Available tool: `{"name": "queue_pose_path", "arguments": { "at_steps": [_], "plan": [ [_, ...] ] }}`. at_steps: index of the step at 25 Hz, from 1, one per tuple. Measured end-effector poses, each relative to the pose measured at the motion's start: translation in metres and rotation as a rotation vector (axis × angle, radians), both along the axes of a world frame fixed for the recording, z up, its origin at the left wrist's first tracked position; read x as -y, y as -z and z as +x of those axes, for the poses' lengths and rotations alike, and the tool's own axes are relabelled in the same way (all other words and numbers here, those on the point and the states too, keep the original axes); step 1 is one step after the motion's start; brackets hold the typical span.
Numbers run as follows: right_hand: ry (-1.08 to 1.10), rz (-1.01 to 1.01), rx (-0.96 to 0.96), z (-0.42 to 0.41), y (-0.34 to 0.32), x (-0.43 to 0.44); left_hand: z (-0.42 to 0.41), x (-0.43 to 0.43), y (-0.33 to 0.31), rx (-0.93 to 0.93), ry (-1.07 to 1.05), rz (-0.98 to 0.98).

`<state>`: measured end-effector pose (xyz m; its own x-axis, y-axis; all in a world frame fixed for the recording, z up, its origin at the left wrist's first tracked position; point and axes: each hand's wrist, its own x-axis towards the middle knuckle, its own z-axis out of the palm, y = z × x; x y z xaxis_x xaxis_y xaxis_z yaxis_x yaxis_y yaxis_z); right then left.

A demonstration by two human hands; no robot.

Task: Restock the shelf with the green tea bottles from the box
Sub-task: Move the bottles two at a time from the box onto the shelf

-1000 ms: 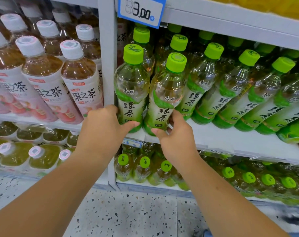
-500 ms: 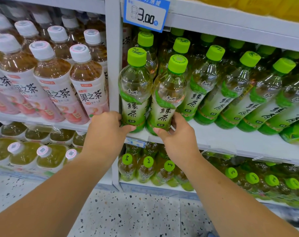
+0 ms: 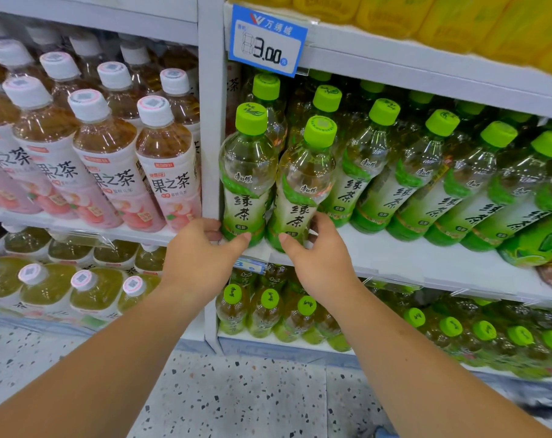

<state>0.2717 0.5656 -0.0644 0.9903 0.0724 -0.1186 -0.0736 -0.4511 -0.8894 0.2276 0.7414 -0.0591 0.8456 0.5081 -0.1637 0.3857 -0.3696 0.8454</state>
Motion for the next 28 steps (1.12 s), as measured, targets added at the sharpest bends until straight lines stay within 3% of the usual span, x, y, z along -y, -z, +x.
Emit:
{"name": "queue_pose_path", "arguments": {
  "at_steps": [6,20,28],
  "plan": [
    [0.061,-0.021,-0.097,-0.009,-0.009,0.003,-0.015,0.009,-0.004,-0.033,0.065,0.022],
    [0.043,0.172,-0.326,-0.078,-0.059,0.047,-0.095,0.041,-0.056,-0.077,0.220,-0.101],
    [0.042,0.078,-0.351,-0.148,-0.114,0.109,-0.147,0.087,-0.114,-0.158,0.239,-0.111]
  ]
}}
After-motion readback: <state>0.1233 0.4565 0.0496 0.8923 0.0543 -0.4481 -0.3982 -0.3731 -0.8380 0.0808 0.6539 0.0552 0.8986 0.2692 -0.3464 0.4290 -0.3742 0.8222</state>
